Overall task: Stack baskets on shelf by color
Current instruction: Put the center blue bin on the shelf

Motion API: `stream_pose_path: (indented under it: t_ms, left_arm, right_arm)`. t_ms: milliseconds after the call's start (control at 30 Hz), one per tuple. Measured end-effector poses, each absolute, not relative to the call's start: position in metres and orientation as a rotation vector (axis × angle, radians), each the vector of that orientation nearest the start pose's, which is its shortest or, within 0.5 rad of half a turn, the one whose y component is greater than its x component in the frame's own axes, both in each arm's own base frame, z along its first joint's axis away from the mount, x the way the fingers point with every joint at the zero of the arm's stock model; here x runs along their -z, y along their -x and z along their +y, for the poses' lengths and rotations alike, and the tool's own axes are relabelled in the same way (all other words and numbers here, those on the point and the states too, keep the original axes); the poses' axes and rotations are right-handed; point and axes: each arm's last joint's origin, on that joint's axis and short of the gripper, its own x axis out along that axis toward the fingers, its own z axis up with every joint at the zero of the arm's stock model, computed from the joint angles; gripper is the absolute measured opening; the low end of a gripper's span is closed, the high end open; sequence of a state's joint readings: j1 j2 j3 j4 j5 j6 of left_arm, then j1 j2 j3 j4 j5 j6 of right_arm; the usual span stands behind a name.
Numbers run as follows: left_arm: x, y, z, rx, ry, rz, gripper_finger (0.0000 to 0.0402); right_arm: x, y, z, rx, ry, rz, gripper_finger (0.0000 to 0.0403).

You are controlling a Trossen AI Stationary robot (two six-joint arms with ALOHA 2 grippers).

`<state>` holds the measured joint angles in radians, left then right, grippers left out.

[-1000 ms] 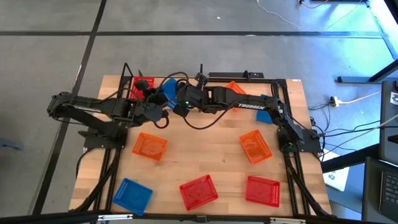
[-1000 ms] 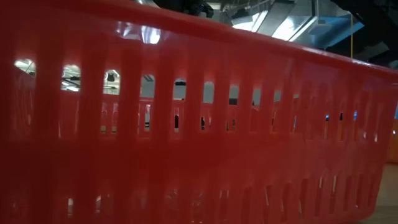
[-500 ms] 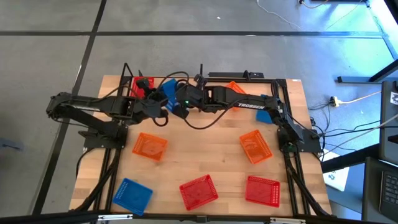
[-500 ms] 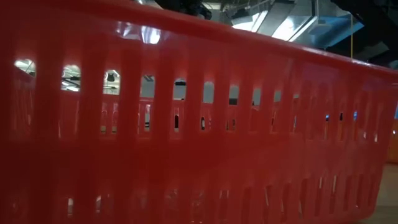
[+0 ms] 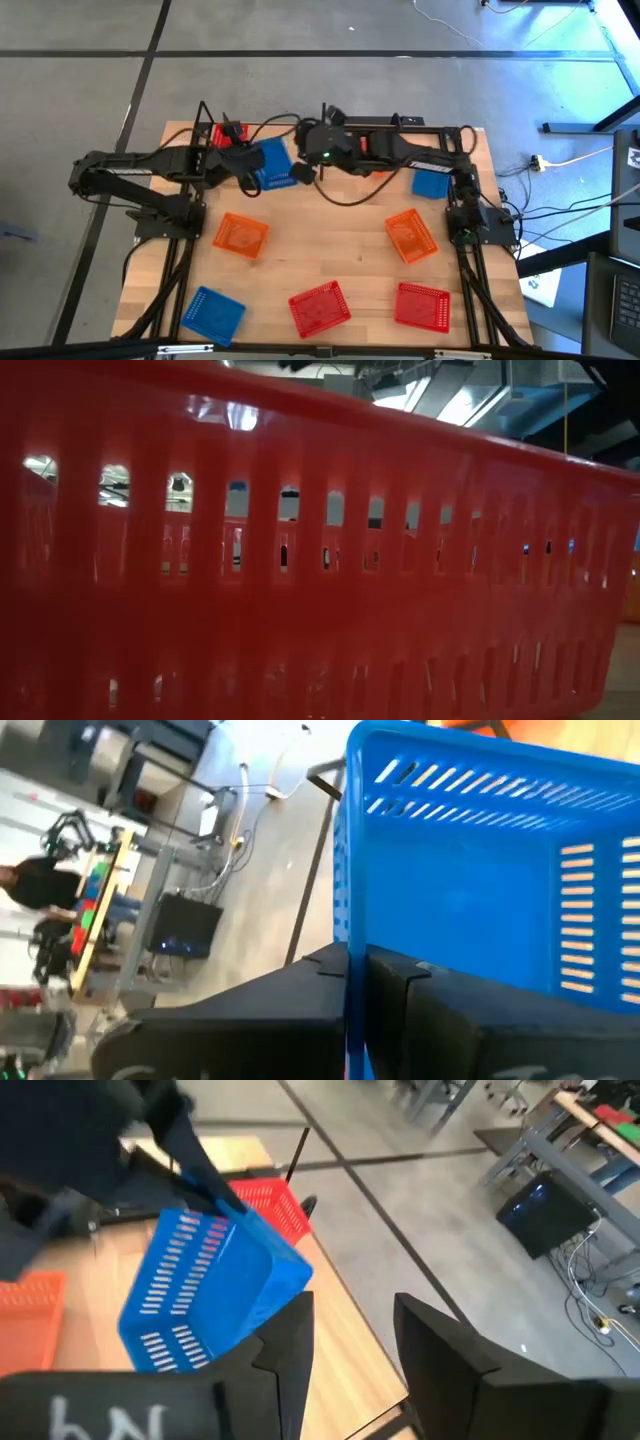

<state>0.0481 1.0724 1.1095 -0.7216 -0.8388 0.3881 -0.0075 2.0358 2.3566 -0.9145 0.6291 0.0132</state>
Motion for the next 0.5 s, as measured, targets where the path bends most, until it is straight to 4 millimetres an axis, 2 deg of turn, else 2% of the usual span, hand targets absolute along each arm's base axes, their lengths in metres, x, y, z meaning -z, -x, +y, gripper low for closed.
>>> stream_pose_path:
  t_ms: [200, 300, 500]
  left_arm:
    - [-0.351, -0.196, 0.064, -0.632, -0.644, 0.874, 0.0000]
    - [-0.350, -0.189, 0.085, -0.605, -0.624, 0.911, 0.0000]
    - [-0.337, -0.188, 0.130, -0.517, -0.540, 0.943, 0.0000]
  right_arm:
    - [-0.449, -0.399, -0.020, 0.621, 0.169, 0.546, 0.0142]
    - [-0.454, -0.392, -0.020, 0.623, 0.165, 0.553, 0.0142]
    - [-0.454, -0.388, -0.020, 0.620, 0.171, 0.578, 0.0142]
